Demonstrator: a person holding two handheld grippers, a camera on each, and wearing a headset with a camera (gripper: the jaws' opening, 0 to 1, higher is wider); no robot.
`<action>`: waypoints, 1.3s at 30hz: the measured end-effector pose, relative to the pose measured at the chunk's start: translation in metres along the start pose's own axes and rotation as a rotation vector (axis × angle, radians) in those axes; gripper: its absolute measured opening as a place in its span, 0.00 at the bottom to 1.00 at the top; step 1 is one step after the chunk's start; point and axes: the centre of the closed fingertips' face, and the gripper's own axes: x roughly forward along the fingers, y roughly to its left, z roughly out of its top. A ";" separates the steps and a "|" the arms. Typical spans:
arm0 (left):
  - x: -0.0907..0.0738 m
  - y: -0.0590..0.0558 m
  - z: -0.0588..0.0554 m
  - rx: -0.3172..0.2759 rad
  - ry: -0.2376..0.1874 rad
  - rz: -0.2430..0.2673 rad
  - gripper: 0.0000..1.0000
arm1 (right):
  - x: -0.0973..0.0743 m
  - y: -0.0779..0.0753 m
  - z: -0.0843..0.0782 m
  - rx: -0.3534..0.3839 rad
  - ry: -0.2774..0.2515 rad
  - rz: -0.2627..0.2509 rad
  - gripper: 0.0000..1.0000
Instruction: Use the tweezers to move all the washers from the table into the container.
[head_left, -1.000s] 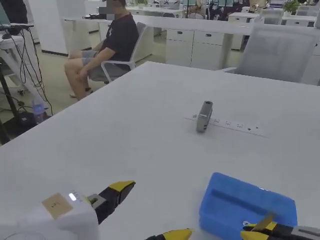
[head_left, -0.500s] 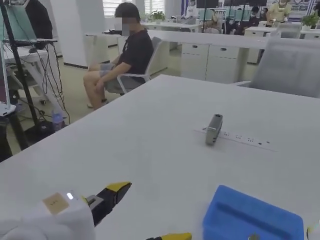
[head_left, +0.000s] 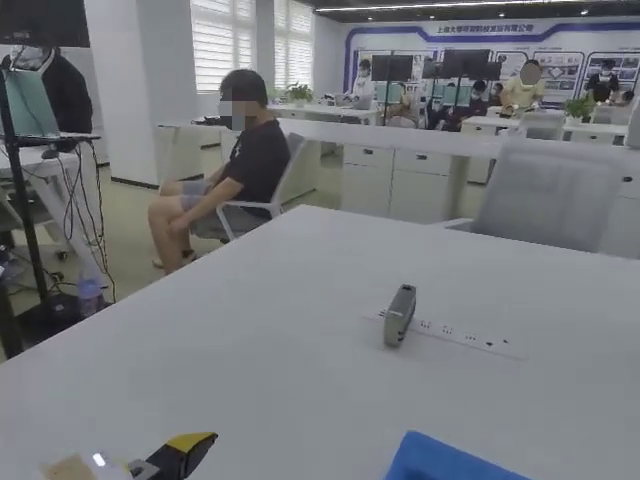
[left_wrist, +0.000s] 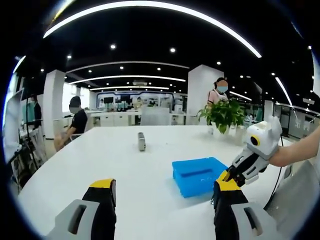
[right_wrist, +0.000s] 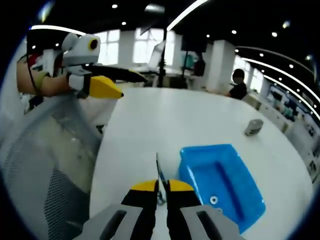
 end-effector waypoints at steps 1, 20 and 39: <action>0.000 -0.002 0.001 0.003 -0.003 -0.009 0.81 | 0.000 -0.001 -0.001 0.028 0.005 -0.014 0.02; 0.002 -0.038 0.000 0.016 -0.014 -0.211 0.78 | -0.014 -0.019 -0.003 0.339 -0.062 -0.344 0.02; 0.000 -0.032 -0.004 0.010 0.002 -0.193 0.71 | -0.077 -0.062 0.061 0.446 -0.290 -0.448 0.03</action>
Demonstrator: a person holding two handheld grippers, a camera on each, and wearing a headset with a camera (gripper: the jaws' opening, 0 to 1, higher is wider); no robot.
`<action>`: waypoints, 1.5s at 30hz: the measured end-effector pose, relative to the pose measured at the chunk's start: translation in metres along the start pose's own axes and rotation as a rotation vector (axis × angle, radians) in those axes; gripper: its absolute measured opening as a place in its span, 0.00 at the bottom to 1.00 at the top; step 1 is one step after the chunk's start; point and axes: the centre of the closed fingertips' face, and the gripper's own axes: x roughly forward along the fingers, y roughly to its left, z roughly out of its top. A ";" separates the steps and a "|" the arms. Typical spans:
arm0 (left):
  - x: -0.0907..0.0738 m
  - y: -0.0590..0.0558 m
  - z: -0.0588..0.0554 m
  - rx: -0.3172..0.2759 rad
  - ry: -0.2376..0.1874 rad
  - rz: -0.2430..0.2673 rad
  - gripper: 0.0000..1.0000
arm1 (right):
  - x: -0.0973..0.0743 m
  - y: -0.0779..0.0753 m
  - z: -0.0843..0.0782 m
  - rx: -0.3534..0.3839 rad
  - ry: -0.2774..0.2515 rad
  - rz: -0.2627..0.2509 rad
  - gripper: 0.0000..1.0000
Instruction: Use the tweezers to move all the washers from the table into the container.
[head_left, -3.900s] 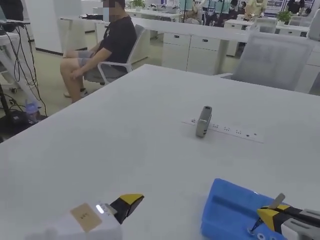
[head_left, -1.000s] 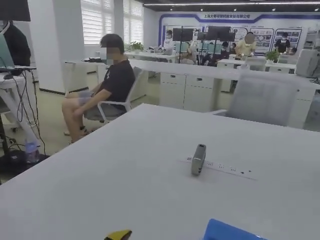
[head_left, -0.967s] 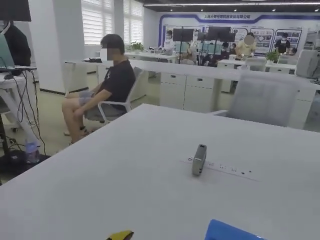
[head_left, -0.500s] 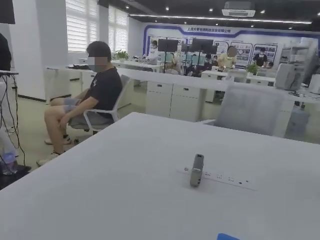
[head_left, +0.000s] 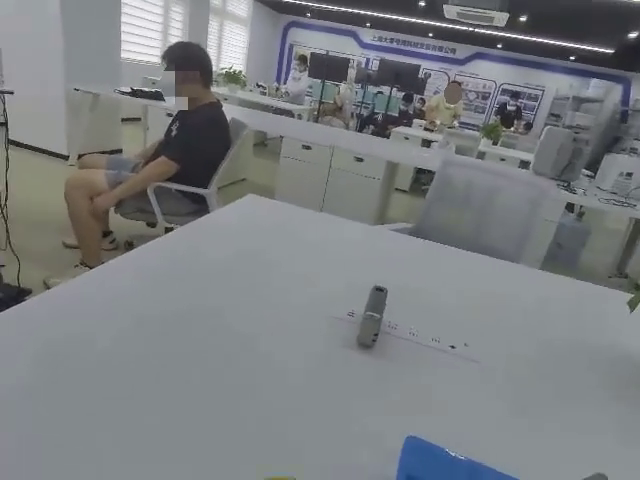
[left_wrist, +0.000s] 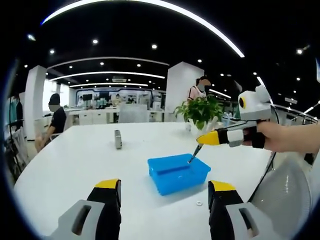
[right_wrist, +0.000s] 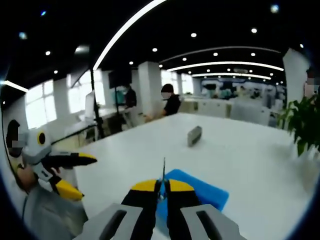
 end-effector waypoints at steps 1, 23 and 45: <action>-0.002 0.002 0.003 0.000 -0.018 0.013 0.71 | 0.002 -0.003 0.001 0.000 0.005 -0.004 0.03; -0.001 -0.003 0.009 0.003 -0.044 -0.003 0.71 | 0.063 -0.033 -0.032 -0.036 0.203 0.027 0.03; 0.001 0.000 0.000 -0.012 -0.007 -0.003 0.68 | 0.087 -0.038 -0.067 -0.048 0.300 0.044 0.03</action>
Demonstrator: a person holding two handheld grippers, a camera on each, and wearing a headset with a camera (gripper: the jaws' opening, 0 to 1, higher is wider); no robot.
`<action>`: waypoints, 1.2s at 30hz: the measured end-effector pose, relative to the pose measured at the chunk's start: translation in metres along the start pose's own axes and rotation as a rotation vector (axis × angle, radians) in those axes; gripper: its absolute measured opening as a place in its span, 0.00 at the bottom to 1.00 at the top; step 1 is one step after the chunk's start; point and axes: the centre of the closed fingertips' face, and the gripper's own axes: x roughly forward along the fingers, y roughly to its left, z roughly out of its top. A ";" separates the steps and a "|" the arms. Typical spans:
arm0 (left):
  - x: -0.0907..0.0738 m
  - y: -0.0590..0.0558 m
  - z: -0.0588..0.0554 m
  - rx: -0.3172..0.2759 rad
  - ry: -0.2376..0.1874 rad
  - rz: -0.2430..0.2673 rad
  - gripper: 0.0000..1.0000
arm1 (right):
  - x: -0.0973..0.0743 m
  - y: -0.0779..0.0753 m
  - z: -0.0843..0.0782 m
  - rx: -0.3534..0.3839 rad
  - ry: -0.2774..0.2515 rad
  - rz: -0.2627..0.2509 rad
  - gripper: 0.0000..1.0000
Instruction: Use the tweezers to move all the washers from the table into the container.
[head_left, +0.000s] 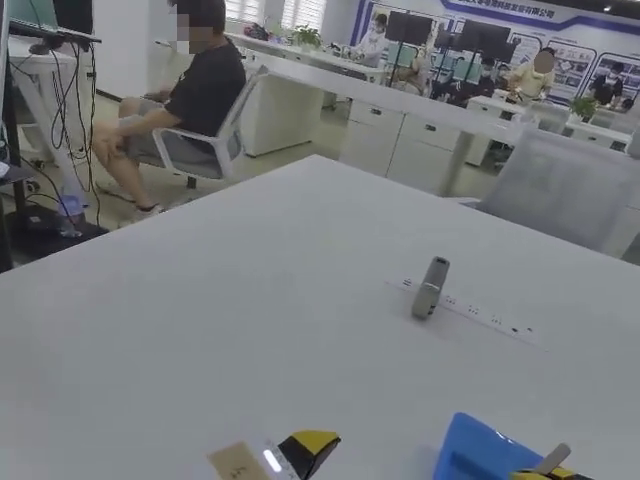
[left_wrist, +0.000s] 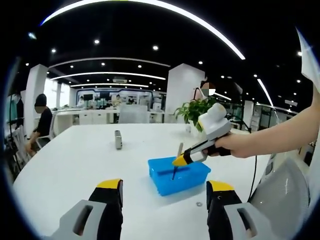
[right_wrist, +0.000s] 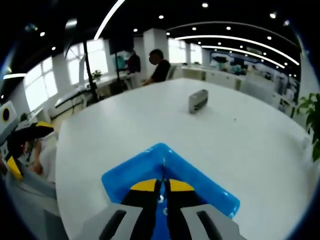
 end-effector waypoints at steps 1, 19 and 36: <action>-0.001 0.001 0.001 -0.001 -0.005 0.004 0.68 | 0.000 -0.001 0.000 -0.001 0.000 -0.003 0.03; -0.004 0.004 0.003 -0.018 -0.020 0.017 0.66 | -0.036 0.020 0.037 -0.037 -0.130 0.027 0.03; -0.004 0.003 0.002 -0.019 -0.010 0.013 0.65 | -0.060 0.062 0.020 -0.054 -0.107 0.151 0.03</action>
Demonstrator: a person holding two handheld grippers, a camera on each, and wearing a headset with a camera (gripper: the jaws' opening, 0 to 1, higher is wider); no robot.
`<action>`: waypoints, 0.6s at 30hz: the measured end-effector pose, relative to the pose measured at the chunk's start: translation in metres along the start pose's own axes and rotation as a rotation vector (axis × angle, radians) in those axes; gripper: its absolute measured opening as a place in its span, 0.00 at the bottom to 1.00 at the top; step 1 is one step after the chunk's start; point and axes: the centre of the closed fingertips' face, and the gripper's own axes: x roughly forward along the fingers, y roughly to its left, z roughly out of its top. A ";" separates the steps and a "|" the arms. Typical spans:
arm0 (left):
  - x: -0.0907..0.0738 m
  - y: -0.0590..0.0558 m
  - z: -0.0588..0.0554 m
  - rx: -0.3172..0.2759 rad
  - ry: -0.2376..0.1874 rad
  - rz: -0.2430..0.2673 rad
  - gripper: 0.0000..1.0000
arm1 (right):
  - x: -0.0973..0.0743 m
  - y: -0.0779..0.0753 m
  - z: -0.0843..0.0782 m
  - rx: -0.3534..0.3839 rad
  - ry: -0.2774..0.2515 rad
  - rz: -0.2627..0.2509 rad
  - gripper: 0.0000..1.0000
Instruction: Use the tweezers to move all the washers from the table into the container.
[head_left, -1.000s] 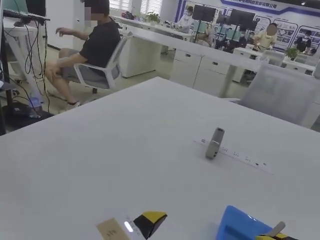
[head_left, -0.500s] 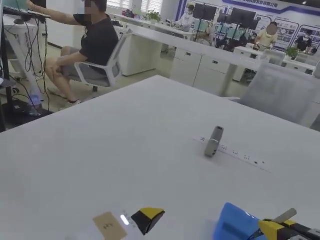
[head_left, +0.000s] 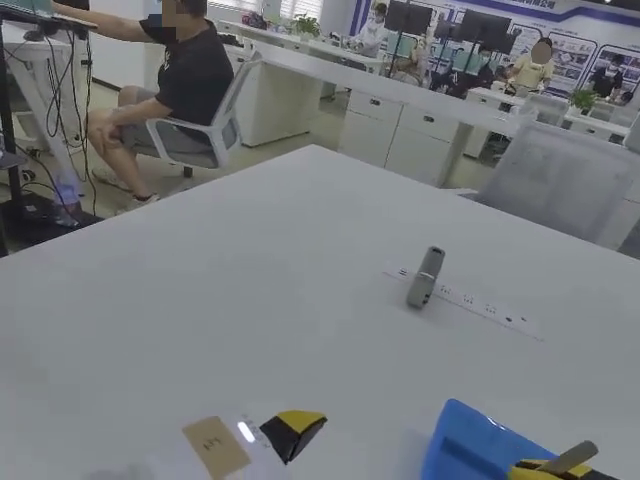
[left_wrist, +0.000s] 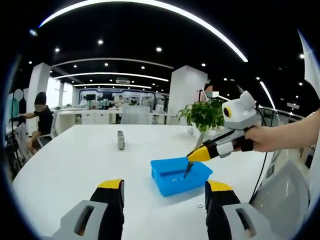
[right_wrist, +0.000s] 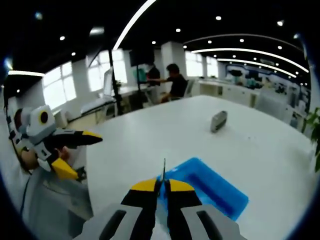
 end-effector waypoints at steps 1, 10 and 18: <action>0.000 0.000 0.000 -0.001 -0.001 -0.001 0.65 | 0.000 0.001 -0.002 0.003 0.002 0.004 0.03; 0.001 -0.001 -0.001 0.002 0.003 -0.003 0.65 | 0.000 0.014 -0.033 0.040 0.060 0.035 0.03; 0.001 0.000 -0.001 0.002 0.004 -0.006 0.65 | -0.001 0.017 -0.057 0.046 0.121 0.030 0.03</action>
